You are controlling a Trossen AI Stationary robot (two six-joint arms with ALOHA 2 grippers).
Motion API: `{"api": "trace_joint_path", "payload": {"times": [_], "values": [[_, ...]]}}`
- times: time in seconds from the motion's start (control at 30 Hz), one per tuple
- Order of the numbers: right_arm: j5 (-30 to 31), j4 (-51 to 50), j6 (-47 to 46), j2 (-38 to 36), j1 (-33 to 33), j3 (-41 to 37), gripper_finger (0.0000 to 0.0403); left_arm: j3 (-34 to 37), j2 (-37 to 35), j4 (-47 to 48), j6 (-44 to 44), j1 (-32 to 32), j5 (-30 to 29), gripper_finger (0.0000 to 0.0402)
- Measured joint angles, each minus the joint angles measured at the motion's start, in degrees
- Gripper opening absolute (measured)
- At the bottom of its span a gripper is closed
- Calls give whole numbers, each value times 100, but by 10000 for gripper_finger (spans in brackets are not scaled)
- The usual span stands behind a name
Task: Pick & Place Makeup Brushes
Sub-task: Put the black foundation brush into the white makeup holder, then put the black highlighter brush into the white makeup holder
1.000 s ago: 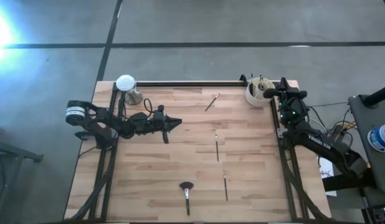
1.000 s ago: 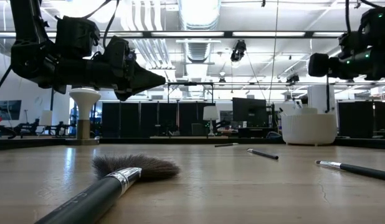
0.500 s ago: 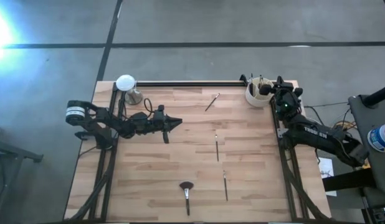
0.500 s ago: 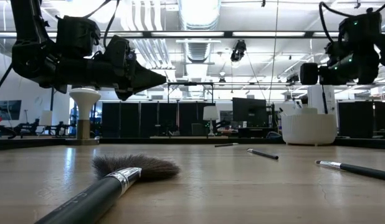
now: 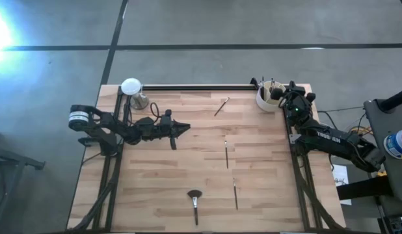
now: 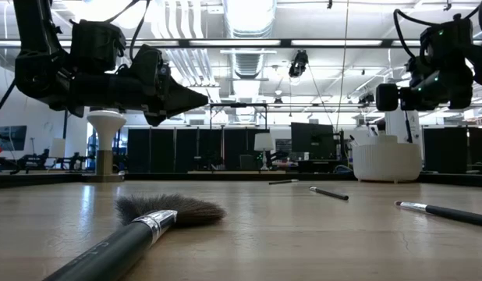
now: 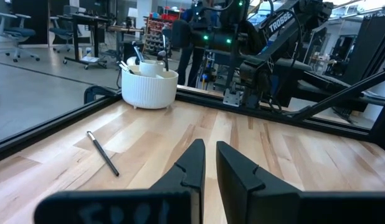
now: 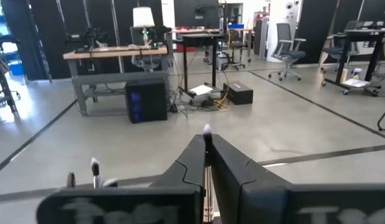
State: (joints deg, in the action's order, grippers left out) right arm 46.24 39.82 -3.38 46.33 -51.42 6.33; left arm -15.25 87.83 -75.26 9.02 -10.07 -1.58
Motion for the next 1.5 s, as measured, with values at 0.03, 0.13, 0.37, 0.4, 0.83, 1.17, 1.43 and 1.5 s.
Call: {"api": "trace_joint_path", "payload": {"times": [0.03, 0.13, 0.37, 0.4, 0.83, 1.17, 1.43, 1.5], "values": [[0, -63, -36, -1, 4, 0, 12, 0, 0, 0, 0, 0, 1, 32], [7, -298, -174, 2, 4, 0, 12, 0, 0, 0, 9, 0, 1, 32], [28, -690, -455, 2, 4, -2, 13, 2, 0, -2, 39, 0, 2, 32], [28, -695, -456, 2, 4, -2, 13, 2, 0, -2, 46, 0, 2, 32], [33, -1261, -920, -8, 4, -2, 75, 4, 0, -2, 120, 0, 2, 32], [-125, -1509, -976, -20, 23, 100, 109, 4, 0, -4, 153, 2, 2, 32], [-191, -3164, -931, -150, 504, 771, 47, -158, -2, 276, 269, -2, -114, 32], [-194, -3449, -863, -222, 732, 865, 24, -285, -2, 580, 273, -2, -118, 32]]}}
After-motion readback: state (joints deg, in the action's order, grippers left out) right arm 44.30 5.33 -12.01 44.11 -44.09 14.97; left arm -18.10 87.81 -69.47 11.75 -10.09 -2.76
